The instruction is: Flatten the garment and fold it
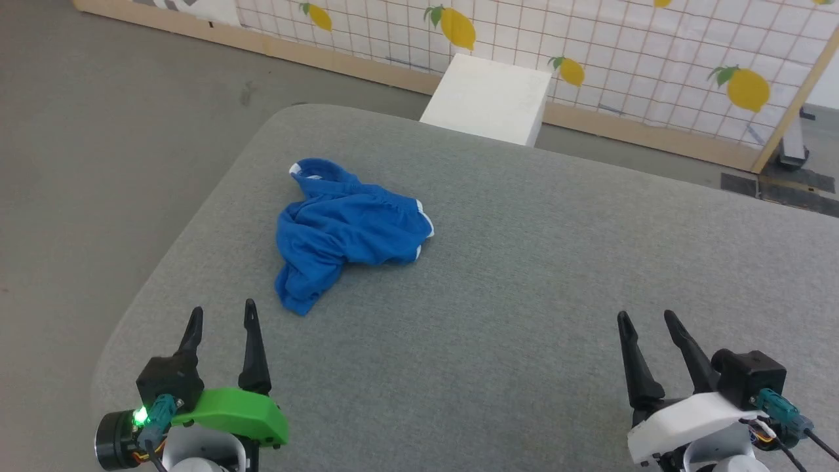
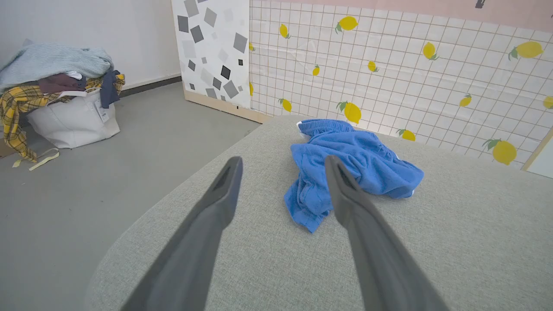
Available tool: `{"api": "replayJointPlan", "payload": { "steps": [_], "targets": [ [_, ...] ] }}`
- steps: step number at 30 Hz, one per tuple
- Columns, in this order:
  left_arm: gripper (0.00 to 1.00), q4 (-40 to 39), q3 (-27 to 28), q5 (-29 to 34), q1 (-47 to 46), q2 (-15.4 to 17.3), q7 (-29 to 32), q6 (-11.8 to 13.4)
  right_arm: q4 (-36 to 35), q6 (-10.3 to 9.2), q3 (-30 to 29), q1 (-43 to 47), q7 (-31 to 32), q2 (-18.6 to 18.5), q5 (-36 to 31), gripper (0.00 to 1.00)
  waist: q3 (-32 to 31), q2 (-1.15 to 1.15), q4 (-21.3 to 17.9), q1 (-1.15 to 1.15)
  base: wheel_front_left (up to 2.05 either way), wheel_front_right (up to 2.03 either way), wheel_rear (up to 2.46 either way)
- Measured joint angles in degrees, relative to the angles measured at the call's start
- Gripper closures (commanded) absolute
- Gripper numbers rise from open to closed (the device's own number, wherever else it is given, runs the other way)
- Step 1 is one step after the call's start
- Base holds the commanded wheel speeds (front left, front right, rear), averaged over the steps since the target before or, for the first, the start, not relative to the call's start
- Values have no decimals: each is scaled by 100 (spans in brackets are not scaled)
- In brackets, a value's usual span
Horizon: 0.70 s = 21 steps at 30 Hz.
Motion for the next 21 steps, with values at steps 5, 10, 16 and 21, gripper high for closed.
{"api": "replayJointPlan", "payload": {
  "steps": [5, 10, 16, 21],
  "targets": [
    [0, 51, 2, -26, 0, 0, -55, 4, 75, 0, 7, 0, -58, 1, 54, 0, -5, 0, 111, 0, 0, 0, 0],
    [0, 80, 0, -11, 0, 0, -114, 52, 154, 0, 21, 0, -123, 1, 165, 0, -10, 0, 217, 0, 0, 0, 0],
    [0, 123, -2, 38, 0, 0, -188, 86, 227, 0, 34, 0, -188, 1, 193, 0, -29, 0, 344, 0, 0, 0, 0],
    [0, 183, -7, 62, 0, 0, -237, 96, 274, 0, 34, 1, -244, 1, 201, 0, -33, 0, 440, 0, 0, 0, 0]
  ]
}}
